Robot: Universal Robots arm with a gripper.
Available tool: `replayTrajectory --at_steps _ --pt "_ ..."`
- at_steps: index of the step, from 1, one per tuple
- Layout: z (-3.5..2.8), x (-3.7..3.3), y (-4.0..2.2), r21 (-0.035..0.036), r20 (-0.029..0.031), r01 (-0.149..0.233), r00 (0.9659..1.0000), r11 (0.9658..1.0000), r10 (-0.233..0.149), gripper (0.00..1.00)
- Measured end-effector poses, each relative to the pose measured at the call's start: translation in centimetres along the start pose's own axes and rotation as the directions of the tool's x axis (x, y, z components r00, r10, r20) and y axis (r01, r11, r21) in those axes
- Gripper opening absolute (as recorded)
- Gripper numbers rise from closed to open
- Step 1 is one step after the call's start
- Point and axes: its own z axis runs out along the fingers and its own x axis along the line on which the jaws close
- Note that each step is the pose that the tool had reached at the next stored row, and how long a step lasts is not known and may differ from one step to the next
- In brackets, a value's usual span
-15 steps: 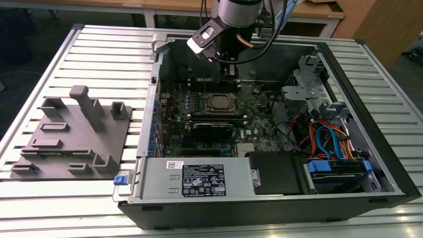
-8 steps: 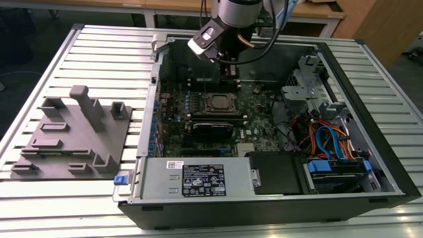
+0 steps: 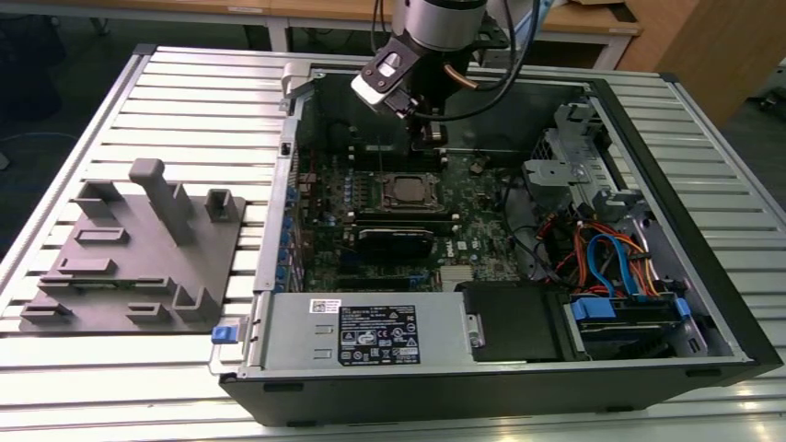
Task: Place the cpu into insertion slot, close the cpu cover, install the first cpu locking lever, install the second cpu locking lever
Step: 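Install the first cpu locking lever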
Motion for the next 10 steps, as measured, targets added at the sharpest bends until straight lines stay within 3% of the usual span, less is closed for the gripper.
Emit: replayTrajectory --at_steps 10 --pt "0.00 0.00 0.00 0.0003 0.0001 0.007 1.0000 1.0000 -0.007 0.10"
